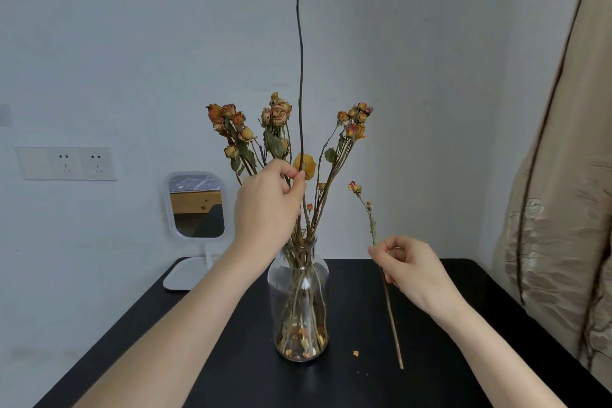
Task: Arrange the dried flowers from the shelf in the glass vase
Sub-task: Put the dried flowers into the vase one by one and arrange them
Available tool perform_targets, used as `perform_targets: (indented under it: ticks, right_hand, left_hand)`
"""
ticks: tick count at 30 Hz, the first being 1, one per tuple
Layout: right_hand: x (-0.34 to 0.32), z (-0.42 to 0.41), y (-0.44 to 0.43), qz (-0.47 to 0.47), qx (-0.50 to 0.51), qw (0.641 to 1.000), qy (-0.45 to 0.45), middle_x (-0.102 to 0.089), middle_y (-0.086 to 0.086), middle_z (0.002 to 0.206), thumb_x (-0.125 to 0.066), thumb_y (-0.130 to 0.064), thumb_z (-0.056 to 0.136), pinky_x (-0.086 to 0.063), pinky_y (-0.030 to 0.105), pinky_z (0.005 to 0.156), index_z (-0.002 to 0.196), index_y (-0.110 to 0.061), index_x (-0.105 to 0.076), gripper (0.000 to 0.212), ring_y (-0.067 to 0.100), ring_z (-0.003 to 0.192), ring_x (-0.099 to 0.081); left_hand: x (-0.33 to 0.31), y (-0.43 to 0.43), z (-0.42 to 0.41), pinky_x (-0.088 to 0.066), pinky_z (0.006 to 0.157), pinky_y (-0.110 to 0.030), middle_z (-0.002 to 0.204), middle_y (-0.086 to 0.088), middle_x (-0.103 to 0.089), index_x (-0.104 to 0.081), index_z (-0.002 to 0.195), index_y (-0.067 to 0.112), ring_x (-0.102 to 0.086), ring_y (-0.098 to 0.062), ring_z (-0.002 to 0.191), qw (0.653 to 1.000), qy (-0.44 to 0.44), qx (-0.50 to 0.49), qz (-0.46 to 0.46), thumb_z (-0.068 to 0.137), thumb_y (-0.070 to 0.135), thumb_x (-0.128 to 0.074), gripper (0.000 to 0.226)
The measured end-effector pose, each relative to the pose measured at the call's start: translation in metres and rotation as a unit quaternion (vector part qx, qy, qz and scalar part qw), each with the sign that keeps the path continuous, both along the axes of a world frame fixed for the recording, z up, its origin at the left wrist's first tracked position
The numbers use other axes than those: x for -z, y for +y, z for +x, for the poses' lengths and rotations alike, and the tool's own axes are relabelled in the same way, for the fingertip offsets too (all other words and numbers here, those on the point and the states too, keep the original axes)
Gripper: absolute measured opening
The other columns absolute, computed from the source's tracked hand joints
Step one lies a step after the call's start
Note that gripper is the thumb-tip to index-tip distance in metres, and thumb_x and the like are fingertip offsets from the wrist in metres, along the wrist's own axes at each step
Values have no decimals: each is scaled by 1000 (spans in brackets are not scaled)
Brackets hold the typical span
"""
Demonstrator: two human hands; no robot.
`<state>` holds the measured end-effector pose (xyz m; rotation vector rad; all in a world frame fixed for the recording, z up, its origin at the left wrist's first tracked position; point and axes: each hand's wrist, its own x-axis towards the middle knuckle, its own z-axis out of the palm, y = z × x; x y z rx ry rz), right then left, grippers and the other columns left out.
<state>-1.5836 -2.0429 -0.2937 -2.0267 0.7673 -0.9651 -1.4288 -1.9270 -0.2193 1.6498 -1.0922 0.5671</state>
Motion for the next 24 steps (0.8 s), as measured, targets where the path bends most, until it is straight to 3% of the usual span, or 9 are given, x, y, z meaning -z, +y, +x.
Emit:
perform_targets:
  ticks: [4,10,13,16,20,24]
  right_hand:
    - [-1,4,2,-5,-3,1000,-4,-52,-4,50,-59,-30,89,-40,17,58,81,-13,-59,18,0,42,-46]
    - [-4,7,5,-9,-5,1000,-17,-52,-5,51,-59,-29,90,-40,17,57,81,-13,-59,18,1,45,-46]
    - [-3,7,4,-14,-5,1000,-20,-52,-4,51,-58,-29,90,-41,17,57,80,-13,-59,19,2,46,-47]
    - [0,9,4,-17,-3,1000,-18,-51,-4,50,-58,-30,90,-39,14,54,80,-14,-59,19,0,42,-47]
    - [2,11,4,-19,-6,1000,-19,-51,-4,48,-59,-31,89,-42,15,56,79,-16,-58,18,-1,43,-48]
    - [3,11,3,-23,-6,1000,-19,-51,-4,48,-59,-31,89,-42,16,57,80,-16,-59,18,0,43,-48]
  left_hand:
    - [-1,1,1,-35,57,-10,50,8,-57,-65,93,16,-57,-9,51,999,-28,-24,9,92,29,-54,17]
    - [-16,1,7,-41,64,-15,51,7,-57,-68,93,15,-60,-12,53,999,-43,-24,15,91,26,-55,17]
    - [-17,-1,9,-52,67,-27,57,3,-59,-68,91,17,-62,-16,58,996,-47,-30,71,90,25,-55,16]
    - [-9,-5,8,-49,62,-28,62,1,-61,-68,88,15,-62,-18,62,990,-45,-50,121,89,24,-55,16]
    - [3,-9,11,-34,54,-23,75,-3,-66,-68,80,12,-59,-18,68,976,-42,-84,197,89,26,-56,21]
    - [4,-10,9,-35,51,-24,71,1,-62,-66,88,12,-57,-17,64,984,-39,-77,156,91,35,-54,26]
